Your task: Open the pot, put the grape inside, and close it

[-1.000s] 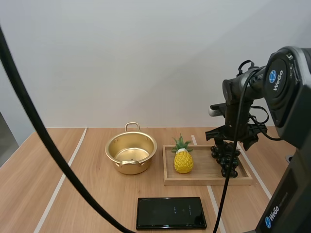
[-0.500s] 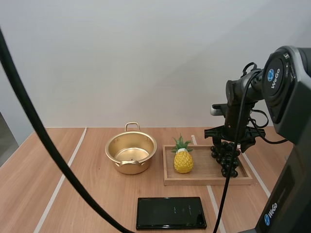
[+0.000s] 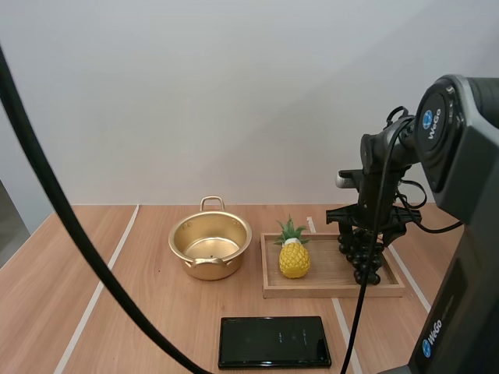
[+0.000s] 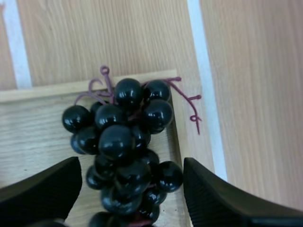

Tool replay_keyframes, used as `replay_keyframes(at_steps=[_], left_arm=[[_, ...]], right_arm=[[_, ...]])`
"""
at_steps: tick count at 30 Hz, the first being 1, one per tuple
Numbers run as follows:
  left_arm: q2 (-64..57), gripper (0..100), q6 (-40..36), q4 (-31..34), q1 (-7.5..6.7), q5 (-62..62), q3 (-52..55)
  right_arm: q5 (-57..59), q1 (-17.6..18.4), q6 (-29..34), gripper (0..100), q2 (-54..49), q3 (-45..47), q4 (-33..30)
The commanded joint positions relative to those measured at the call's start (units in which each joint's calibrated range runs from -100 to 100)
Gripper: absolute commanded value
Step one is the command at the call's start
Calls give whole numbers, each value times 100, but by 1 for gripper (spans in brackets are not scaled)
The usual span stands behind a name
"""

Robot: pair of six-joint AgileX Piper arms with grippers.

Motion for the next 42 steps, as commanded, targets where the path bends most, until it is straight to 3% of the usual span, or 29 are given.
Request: replay_keyframes(at_steps=[1,10,14,16,17,19,31,42], left_arm=[[6,0,36,64,-4,-32,-22],[6,0,47,64,-4,38,-22],[6,0,47,64,-4,38,-22],[6,0,51,64,-4,63,-22],[6,0,51,64,-4,82,-22],[6,0,51,64,-4,82,-22],[6,0,74,64,-4,150,-22],[6,0,74,64,-4,150,-22]], right_arm=[[170,-22,6,100,110,29,5],[225,-22,-111,100,149,29,55],[353,-22,-865,100,149,29,744],[538,-22,-1183,74,149,29,1204],[618,-22,-1240,54,149,29,1371],[771,-22,-1238,0,149,29,1572],[1128,-22,-1261,0,61,-69,1543],[1474,-22,-1462,0,-1019,-600,1543]])
